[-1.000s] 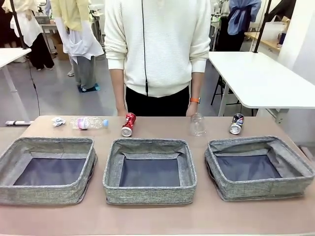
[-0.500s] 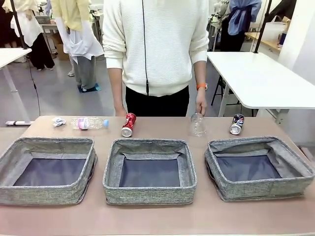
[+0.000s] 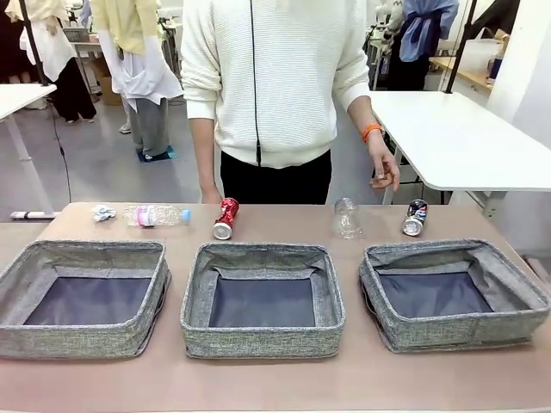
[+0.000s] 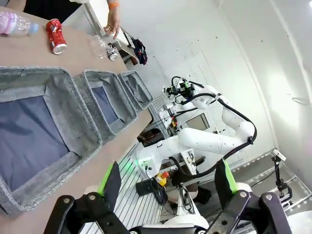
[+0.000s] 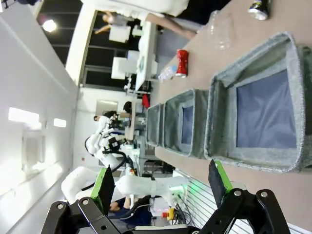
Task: Sort the waste into the appropriate baskets.
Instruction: Pick up the waste item pointed out by the person.
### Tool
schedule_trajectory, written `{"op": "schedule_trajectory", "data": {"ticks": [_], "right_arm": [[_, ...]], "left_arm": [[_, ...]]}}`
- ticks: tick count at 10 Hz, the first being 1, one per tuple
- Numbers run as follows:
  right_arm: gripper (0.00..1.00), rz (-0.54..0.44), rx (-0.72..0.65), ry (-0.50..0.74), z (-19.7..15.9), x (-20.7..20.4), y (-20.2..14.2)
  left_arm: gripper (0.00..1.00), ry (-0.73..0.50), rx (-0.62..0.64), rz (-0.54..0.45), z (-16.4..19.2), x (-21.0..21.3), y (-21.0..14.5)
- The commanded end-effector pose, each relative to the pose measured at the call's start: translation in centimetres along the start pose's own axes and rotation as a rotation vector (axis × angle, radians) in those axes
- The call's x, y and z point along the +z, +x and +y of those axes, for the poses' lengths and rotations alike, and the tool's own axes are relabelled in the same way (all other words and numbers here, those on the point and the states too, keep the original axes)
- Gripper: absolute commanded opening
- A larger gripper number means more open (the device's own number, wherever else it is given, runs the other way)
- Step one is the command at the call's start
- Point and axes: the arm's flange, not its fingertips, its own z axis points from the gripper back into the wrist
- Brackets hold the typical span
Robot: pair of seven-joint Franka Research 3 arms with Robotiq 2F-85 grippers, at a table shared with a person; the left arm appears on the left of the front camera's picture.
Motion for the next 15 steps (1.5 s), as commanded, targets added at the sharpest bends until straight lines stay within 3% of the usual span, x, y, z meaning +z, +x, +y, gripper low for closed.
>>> {"op": "schedule_trajectory", "data": {"ticks": [1,7,9,11,13,14,15], "right_arm": [[1.00,-0.007,0.030,0.020,0.2,-0.1,0.5],[1.00,0.002,0.003,0.000,0.1,-0.2,0.2],[1.00,0.046,0.111,-0.234,4.0,-4.4,2.3],[1.00,0.044,0.156,-0.631,7.8,-12.3,5.9],[1.00,0.161,0.171,-0.892,7.3,-20.4,8.4],[1.00,0.152,0.192,-0.884,6.8,-21.2,8.7],[1.00,0.173,0.221,-0.791,7.3,-19.1,8.1]], "left_arm": [[1.00,-0.021,-0.028,-0.014,-0.2,0.0,0.4],[1.00,-0.021,-0.028,-0.014,-0.2,0.0,0.4],[1.00,-0.021,-0.028,-0.014,-0.2,0.0,0.4],[1.00,-0.021,-0.028,-0.014,-0.2,0.0,0.4],[1.00,-0.021,-0.028,-0.014,-0.2,0.0,0.4],[1.00,-0.021,-0.028,-0.014,-0.2,0.0,0.4],[1.00,-0.021,-0.028,-0.014,-0.2,0.0,0.4]]}}
